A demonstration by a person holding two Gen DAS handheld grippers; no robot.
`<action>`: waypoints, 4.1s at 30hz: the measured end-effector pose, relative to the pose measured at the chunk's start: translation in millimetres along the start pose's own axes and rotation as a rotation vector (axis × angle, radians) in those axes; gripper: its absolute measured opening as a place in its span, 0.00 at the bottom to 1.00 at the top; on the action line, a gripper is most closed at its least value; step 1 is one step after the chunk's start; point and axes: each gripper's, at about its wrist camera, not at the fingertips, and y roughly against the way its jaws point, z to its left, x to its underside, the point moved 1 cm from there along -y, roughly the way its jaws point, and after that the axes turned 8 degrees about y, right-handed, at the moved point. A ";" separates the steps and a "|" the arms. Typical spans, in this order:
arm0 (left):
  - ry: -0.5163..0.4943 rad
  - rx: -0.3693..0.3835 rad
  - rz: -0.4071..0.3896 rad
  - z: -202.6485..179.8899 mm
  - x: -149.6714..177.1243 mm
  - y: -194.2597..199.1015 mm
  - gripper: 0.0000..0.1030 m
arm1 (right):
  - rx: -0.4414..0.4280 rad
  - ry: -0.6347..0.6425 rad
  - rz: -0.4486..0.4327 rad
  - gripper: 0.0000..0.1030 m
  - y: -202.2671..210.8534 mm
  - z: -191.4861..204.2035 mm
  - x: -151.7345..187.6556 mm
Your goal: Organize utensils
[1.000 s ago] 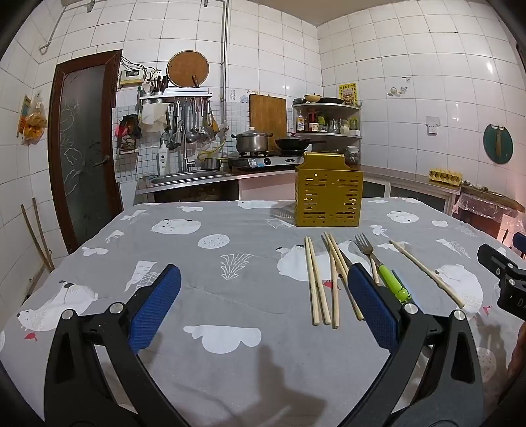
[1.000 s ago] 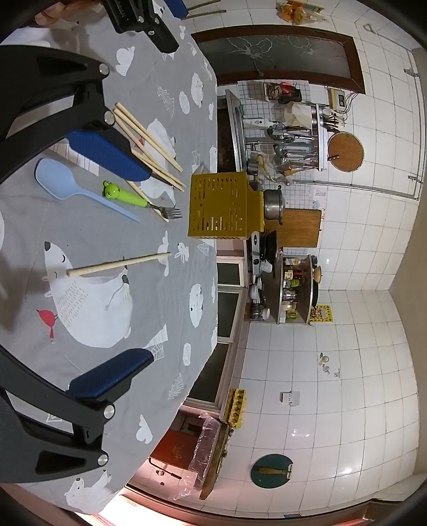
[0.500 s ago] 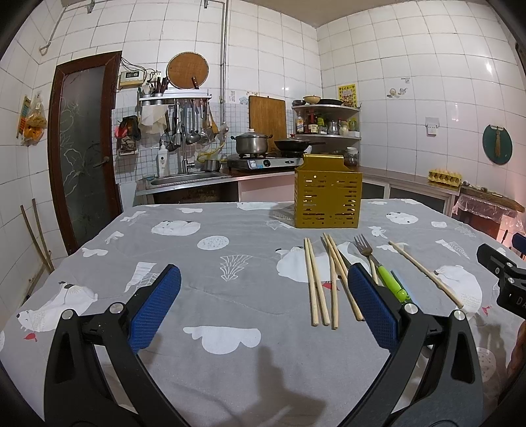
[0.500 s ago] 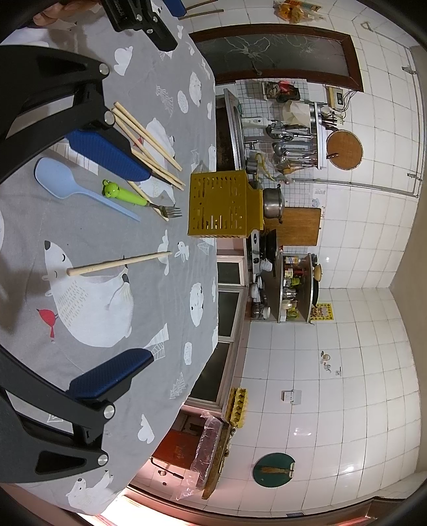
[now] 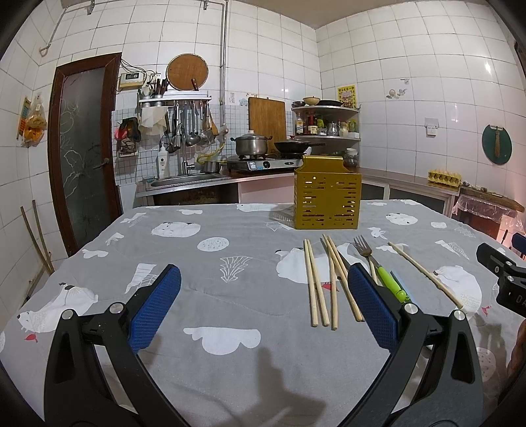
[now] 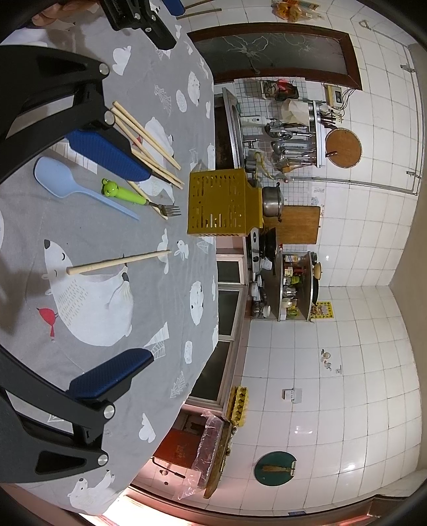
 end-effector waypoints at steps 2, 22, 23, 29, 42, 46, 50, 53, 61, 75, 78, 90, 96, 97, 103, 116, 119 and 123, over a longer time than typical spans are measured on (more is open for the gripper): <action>0.000 0.000 0.000 -0.3 -0.1 0.0 0.95 | 0.001 -0.003 0.001 0.96 0.7 -2.0 0.7; -0.001 0.000 -0.002 -0.7 0.0 0.3 0.95 | 0.001 -0.008 0.003 0.96 0.0 -3.5 1.5; -0.001 0.000 -0.002 -0.9 -0.1 0.3 0.95 | 0.001 -0.008 0.003 0.96 -0.1 -3.7 1.3; -0.001 0.000 -0.002 -1.1 0.1 0.4 0.95 | 0.000 -0.008 0.003 0.96 -0.3 -4.1 1.2; 0.000 -0.001 -0.002 -1.0 0.5 0.3 0.95 | -0.003 -0.013 -0.002 0.96 0.4 -4.6 1.3; 0.001 0.000 -0.004 -1.2 -0.1 0.6 0.95 | 0.000 -0.019 -0.003 0.96 -0.8 -6.3 3.6; 0.003 0.001 0.000 -1.2 0.1 0.3 0.95 | -0.009 -0.022 0.002 0.96 -3.0 -6.4 5.1; 0.011 0.004 0.021 0.5 -0.3 -1.7 0.95 | -0.024 -0.020 0.008 0.96 -3.9 -5.1 5.0; 0.008 0.036 0.168 1.1 -0.4 -29.1 0.95 | -0.066 0.022 0.086 0.96 -16.2 3.7 -2.0; 0.079 0.061 0.394 7.1 -33.8 -109.6 0.95 | -0.063 0.023 0.181 0.96 -82.6 -1.4 -39.6; 0.045 0.062 0.387 1.6 -42.7 -124.1 0.95 | -0.068 0.025 0.199 0.96 -101.6 -4.2 -45.9; -0.016 0.042 0.483 -28.4 -53.9 -226.4 0.95 | -0.056 0.011 0.339 0.94 -189.1 -15.5 -51.0; -0.018 0.023 0.541 -37.3 -50.3 -264.2 0.89 | -0.065 0.013 0.447 0.81 -234.4 -14.2 -42.1; -0.010 0.030 0.565 -37.0 -47.6 -270.3 0.87 | -0.075 0.002 0.465 0.80 -239.3 -14.6 -40.4; 0.020 0.023 0.639 -27.6 -23.3 -285.5 0.78 | -0.071 0.012 0.508 0.75 -251.3 -9.7 -28.7; -0.047 0.039 0.606 -38.9 -15.5 -279.1 0.77 | -0.063 -0.007 0.549 0.71 -256.2 -13.3 -16.5; -0.031 0.038 0.610 -34.8 -15.5 -279.9 0.77 | -0.057 0.003 0.558 0.69 -258.1 -11.9 -12.2; -0.028 0.032 0.610 -30.7 -14.7 -280.1 0.76 | -0.064 0.004 0.553 0.69 -256.0 -11.1 -12.8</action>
